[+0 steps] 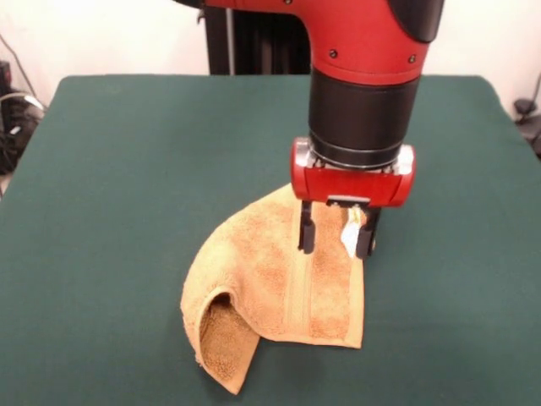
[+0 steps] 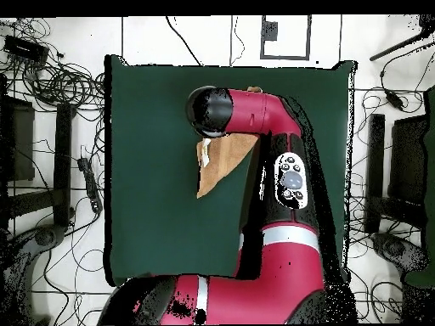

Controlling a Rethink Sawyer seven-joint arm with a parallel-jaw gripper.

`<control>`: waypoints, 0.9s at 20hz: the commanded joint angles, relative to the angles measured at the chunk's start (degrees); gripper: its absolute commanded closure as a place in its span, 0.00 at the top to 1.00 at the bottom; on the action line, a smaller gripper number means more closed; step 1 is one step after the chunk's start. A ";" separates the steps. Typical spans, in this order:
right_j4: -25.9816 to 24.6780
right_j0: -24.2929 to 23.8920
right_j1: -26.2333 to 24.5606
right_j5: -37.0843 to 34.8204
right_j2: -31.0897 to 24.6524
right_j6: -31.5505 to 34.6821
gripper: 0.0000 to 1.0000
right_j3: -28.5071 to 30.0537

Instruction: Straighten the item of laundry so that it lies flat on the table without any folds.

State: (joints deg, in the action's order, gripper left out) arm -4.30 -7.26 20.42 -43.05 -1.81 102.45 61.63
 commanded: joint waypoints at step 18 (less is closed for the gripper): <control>0.66 2.02 -1.09 -0.18 -2.85 6.65 1.00 10.90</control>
State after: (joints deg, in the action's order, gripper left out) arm -3.96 -6.98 20.38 -43.04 -1.81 102.45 62.43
